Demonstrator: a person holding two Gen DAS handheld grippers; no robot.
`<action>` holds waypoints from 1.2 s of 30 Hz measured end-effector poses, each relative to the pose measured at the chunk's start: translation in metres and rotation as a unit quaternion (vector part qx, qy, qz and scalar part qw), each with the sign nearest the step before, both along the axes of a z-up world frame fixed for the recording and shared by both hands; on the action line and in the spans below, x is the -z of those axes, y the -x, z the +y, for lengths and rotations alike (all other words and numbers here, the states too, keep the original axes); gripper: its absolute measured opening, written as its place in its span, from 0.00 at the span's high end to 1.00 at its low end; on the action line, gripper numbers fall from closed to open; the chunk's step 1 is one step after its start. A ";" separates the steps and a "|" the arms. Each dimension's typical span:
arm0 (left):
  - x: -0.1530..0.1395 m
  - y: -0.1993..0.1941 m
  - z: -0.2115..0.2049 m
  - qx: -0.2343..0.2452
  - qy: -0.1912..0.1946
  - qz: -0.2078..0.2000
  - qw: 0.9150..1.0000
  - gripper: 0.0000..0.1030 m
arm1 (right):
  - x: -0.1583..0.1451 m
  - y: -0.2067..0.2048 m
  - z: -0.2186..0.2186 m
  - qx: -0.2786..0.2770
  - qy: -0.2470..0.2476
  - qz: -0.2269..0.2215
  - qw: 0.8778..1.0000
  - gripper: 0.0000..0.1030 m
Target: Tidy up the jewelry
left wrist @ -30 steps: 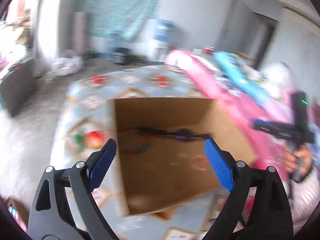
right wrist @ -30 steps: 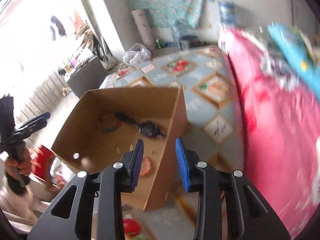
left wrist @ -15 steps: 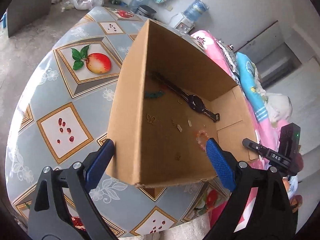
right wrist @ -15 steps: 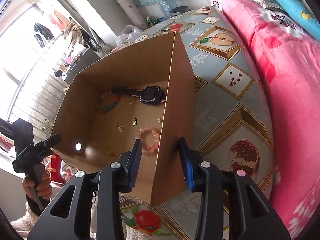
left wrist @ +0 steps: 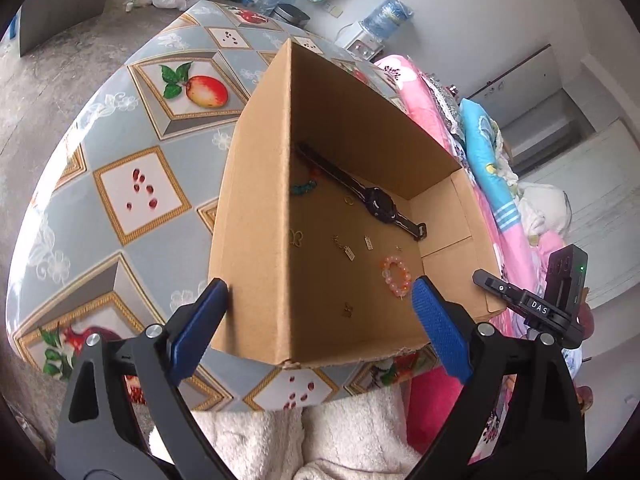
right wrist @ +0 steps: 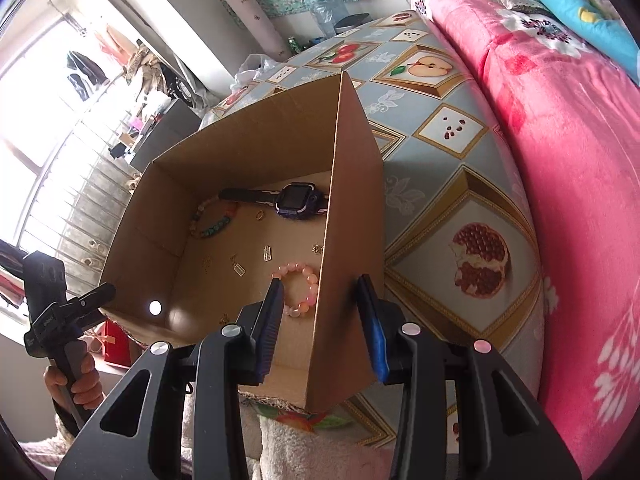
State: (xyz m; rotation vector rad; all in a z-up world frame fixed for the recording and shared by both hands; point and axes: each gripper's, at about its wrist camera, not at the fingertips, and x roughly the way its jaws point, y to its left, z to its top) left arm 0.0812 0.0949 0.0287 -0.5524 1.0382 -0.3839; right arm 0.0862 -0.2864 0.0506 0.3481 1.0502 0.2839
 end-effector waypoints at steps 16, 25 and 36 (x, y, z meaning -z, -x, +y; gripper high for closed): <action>-0.009 0.041 0.002 -0.014 -0.053 -0.078 0.995 0.13 | -0.006 0.043 -0.002 0.026 0.022 -0.057 0.998 0.51; -0.054 0.087 0.012 -0.054 -0.141 -0.180 0.972 0.09 | -0.052 0.120 0.015 0.060 0.141 -0.180 0.972 0.23; -0.094 0.114 -0.003 -0.133 -0.230 -0.216 0.940 0.08 | -0.058 0.163 0.069 0.048 0.187 -0.234 0.953 0.06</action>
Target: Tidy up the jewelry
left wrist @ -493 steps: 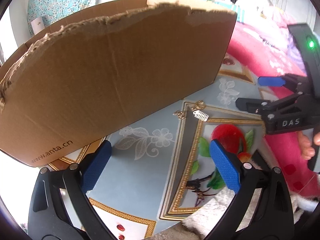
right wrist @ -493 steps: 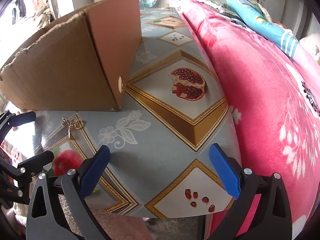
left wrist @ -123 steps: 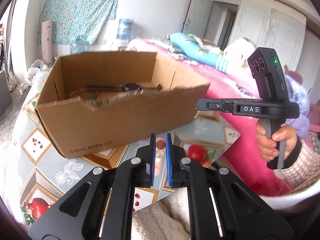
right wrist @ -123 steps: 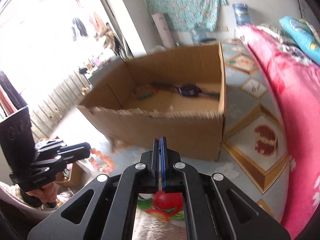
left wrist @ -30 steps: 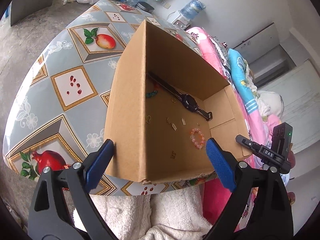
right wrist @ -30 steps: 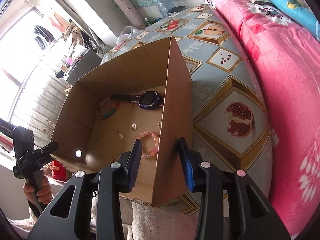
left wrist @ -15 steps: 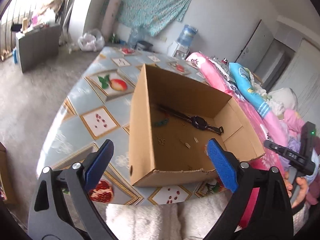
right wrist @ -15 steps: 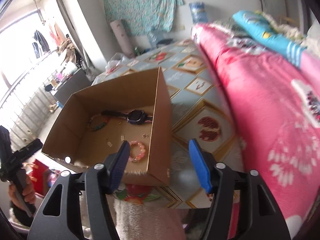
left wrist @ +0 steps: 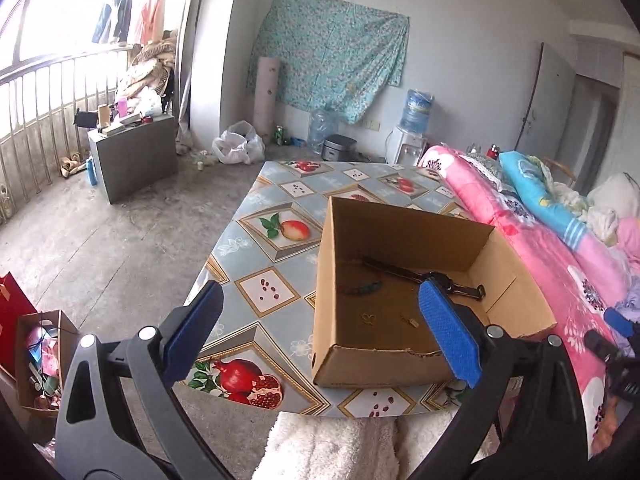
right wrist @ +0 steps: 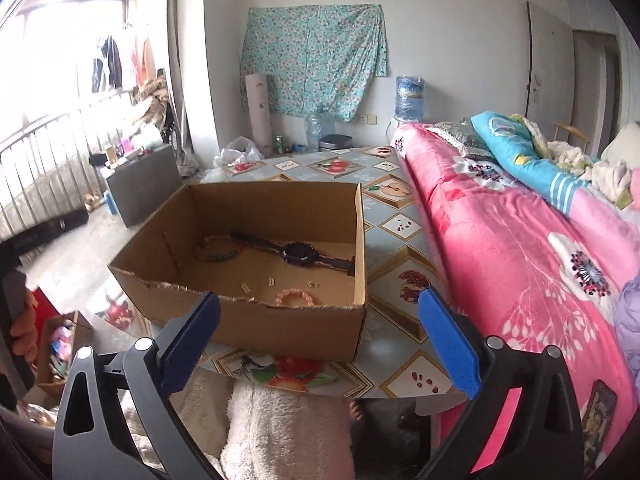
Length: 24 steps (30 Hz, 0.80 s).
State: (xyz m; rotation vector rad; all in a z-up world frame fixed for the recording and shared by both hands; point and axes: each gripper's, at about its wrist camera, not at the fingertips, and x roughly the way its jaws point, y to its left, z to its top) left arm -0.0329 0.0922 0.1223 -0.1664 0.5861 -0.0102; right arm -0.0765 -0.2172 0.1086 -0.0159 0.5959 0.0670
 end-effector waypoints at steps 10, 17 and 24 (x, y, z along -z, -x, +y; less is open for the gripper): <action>0.009 0.003 -0.039 0.029 -0.060 0.027 0.997 0.08 | 0.015 0.005 0.024 -0.002 -0.039 0.028 0.999 0.06; 0.036 -0.002 -0.056 0.040 -0.052 0.084 0.994 0.08 | 0.029 -0.008 0.031 -0.003 -0.034 0.082 0.996 0.06; 0.058 -0.011 -0.074 0.043 -0.071 0.141 0.986 0.08 | 0.052 -0.033 0.016 0.019 -0.070 0.157 0.985 0.06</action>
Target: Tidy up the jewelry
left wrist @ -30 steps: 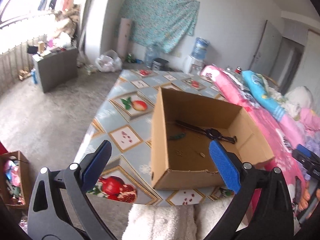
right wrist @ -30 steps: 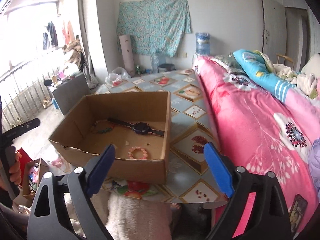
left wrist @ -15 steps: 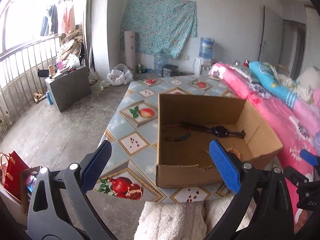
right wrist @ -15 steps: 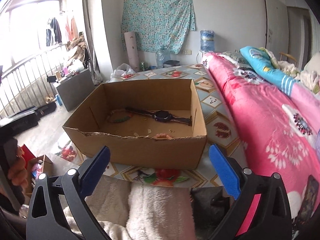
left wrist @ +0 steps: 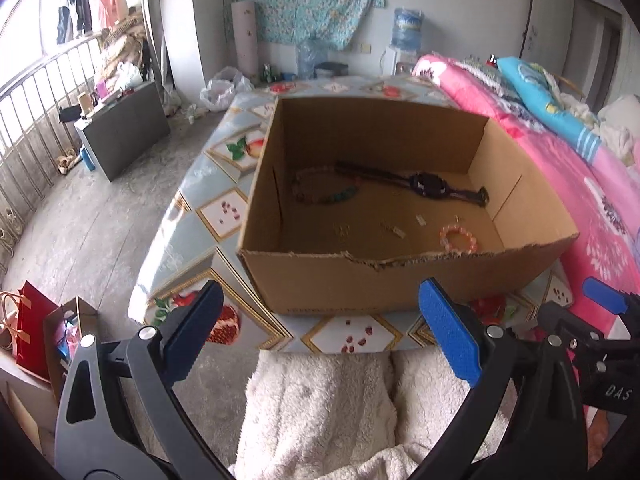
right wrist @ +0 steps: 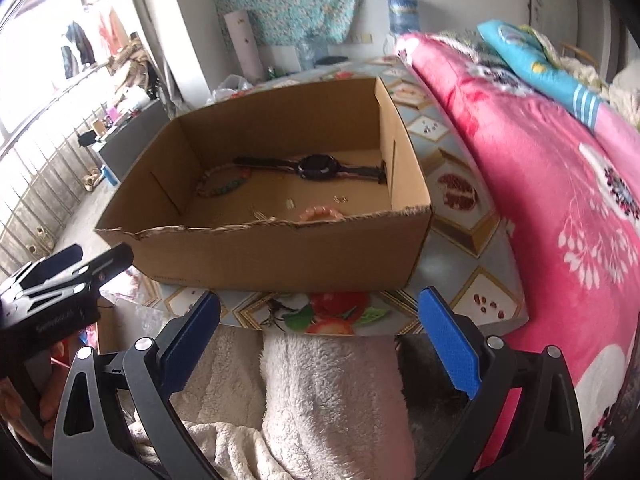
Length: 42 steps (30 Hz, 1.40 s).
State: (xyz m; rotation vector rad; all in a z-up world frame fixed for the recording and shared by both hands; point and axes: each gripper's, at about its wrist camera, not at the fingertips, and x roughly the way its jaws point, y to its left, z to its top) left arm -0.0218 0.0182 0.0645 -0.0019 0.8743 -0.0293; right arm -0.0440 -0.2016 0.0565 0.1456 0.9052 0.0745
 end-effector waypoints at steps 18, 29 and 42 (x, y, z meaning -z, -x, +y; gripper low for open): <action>0.015 -0.018 -0.022 0.006 -0.020 0.044 0.999 0.08 | 0.012 -0.031 0.008 0.002 0.033 0.028 0.999 0.06; 0.018 -0.024 -0.022 0.010 -0.012 0.057 0.998 0.08 | 0.015 -0.037 0.006 0.009 0.044 0.037 0.998 0.06; 0.024 -0.032 -0.021 0.009 -0.006 0.079 0.997 0.08 | 0.018 -0.043 0.010 0.008 0.052 0.048 0.997 0.06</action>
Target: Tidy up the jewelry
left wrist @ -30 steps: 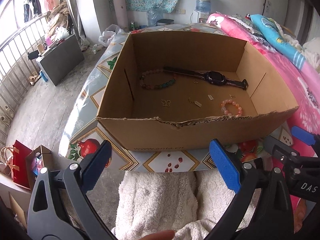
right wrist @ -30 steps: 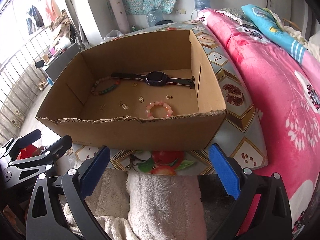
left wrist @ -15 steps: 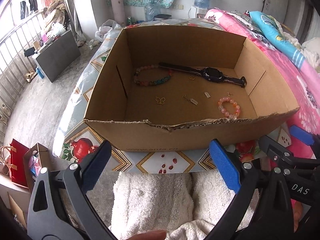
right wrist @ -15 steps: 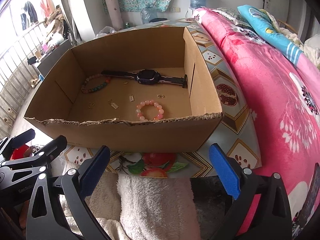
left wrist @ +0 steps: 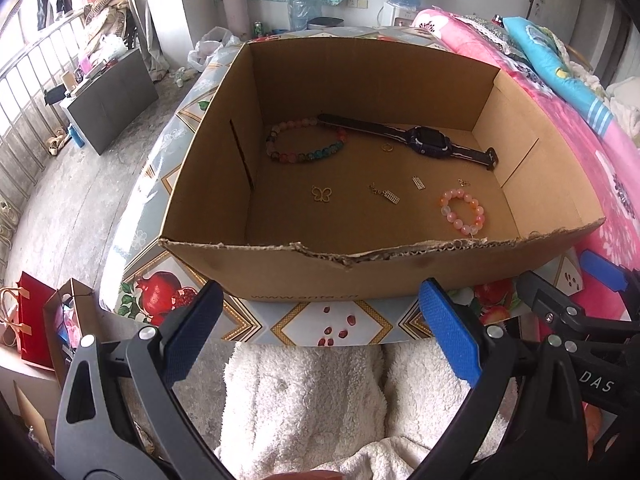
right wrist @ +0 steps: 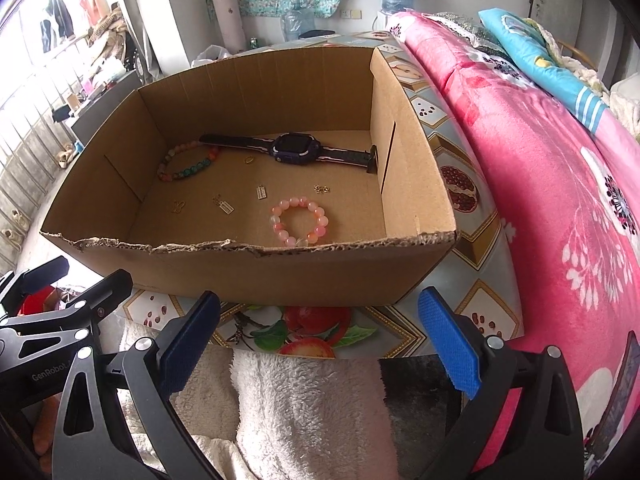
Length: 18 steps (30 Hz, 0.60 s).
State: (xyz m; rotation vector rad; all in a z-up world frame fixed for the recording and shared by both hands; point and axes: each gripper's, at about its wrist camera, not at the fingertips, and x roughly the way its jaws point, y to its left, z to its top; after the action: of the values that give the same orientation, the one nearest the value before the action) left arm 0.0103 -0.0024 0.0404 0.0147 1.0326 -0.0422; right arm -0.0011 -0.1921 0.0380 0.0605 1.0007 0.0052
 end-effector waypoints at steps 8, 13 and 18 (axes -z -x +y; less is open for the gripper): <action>0.003 -0.003 0.000 -0.003 0.002 0.010 1.000 0.08 | 0.002 -0.003 0.001 -0.001 0.002 0.007 1.000 0.06; 0.005 -0.005 0.000 -0.005 0.001 0.013 1.000 0.08 | 0.004 -0.005 0.002 -0.002 0.003 0.009 1.000 0.06; 0.007 -0.006 0.000 -0.005 0.002 0.016 1.000 0.08 | 0.004 -0.005 0.003 -0.002 0.004 0.010 1.000 0.06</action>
State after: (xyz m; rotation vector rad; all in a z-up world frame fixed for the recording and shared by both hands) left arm 0.0163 -0.0020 0.0337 0.0050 1.0647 -0.0346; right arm 0.0041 -0.1890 0.0342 0.0503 1.0206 0.0044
